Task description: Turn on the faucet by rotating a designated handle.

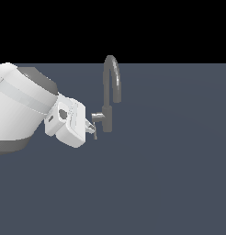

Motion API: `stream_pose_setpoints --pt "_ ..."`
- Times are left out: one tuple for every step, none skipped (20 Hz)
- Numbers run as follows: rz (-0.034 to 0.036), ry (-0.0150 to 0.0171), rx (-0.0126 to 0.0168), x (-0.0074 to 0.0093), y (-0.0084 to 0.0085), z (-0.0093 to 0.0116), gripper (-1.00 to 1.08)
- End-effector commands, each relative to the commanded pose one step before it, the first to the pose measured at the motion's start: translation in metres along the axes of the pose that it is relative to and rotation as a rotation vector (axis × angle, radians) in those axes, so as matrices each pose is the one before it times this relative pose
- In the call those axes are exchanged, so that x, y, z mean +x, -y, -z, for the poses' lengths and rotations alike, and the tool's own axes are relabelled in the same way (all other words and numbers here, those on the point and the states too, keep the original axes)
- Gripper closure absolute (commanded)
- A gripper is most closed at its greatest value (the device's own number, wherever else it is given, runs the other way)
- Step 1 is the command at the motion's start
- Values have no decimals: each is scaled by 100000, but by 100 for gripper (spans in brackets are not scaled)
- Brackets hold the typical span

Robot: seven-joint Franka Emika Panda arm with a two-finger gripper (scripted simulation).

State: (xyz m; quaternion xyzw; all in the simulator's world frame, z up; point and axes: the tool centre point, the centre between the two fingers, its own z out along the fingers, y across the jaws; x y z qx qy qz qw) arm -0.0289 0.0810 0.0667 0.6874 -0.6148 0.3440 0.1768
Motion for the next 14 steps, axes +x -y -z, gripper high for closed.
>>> stream_pose_setpoints --pt "580 -865 -1085 -471 -79 -1142 108" --pt "-42 -111 -183 -155 98 -226 108" --pt "-46 -122 -201 -153 98 -236 108" --pt "-42 -112 -183 -156 99 -227 108" --pt "-44 -117 -192 -155 99 -232 108" --pt "-46 -123 -200 -154 100 -237 108" --pt "-44 -119 -191 -156 101 -233 108" --pt "-45 -119 -190 -156 101 -233 108" --pt "-45 -120 -190 -156 102 -233 108" --pt "-45 -121 -189 -157 102 -233 108" --pt "-45 -122 -189 -157 103 -233 108" --pt "-48 -129 -196 -155 104 -238 108" --pt "-46 -125 -186 -156 105 -232 108" --pt "0 0 0 0 0 0 108"
